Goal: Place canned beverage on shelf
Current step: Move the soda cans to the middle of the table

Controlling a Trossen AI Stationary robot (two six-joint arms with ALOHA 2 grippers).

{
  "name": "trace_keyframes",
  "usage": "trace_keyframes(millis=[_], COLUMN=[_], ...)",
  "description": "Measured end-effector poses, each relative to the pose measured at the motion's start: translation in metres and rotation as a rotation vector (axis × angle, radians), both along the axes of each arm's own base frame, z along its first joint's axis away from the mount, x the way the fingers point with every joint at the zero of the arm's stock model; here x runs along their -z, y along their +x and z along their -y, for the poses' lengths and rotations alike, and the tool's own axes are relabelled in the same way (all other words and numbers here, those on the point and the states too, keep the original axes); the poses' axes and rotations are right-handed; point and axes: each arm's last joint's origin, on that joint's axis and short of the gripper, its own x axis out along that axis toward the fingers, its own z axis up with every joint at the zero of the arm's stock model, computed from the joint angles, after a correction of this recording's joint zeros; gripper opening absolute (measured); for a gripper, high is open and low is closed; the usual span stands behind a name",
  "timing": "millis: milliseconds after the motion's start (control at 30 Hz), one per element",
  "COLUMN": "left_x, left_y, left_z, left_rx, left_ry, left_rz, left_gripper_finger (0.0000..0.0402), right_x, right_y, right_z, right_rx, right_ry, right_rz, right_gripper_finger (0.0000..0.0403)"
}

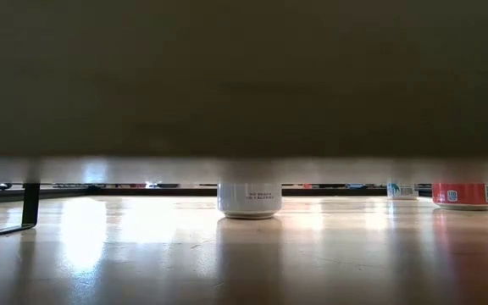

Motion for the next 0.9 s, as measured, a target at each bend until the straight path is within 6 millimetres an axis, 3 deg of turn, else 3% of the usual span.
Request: trace_keyframes(millis=[167, 333, 500, 667, 900], left_x=[-0.021, -0.02, -0.002, 0.002, -0.005], left_y=[-0.001, 0.01, 0.025, 0.025, 0.019], left_z=[-0.009, -0.036, -0.079, -0.12, -0.145], left_rx=[-0.024, -0.045, -0.091, -0.193, -0.341], left_ry=[0.181, 0.288, 0.257, 0.167, 0.102], left_rz=[0.078, 0.135, 0.11, 0.122, 0.165], left_gripper_finger=[0.0383, 0.0382, 0.0382, 0.0382, 0.0382], right_x=[0.0, 0.0, 0.0, 0.0, 0.0], right_y=[0.0, 0.0, 0.0, 0.0, 0.0], right_z=[0.0, 0.0, 0.0, 0.0, 0.0], right_rx=[0.0, 0.0, 0.0, 0.0, 0.0], right_ry=[0.0, 0.0, 0.0, 0.0, 0.0], right_rz=[0.0, 0.0, -0.001, -0.001, 0.0], right_gripper_finger=[0.0183, 0.0183, 0.0183, 0.0183, 0.0183])
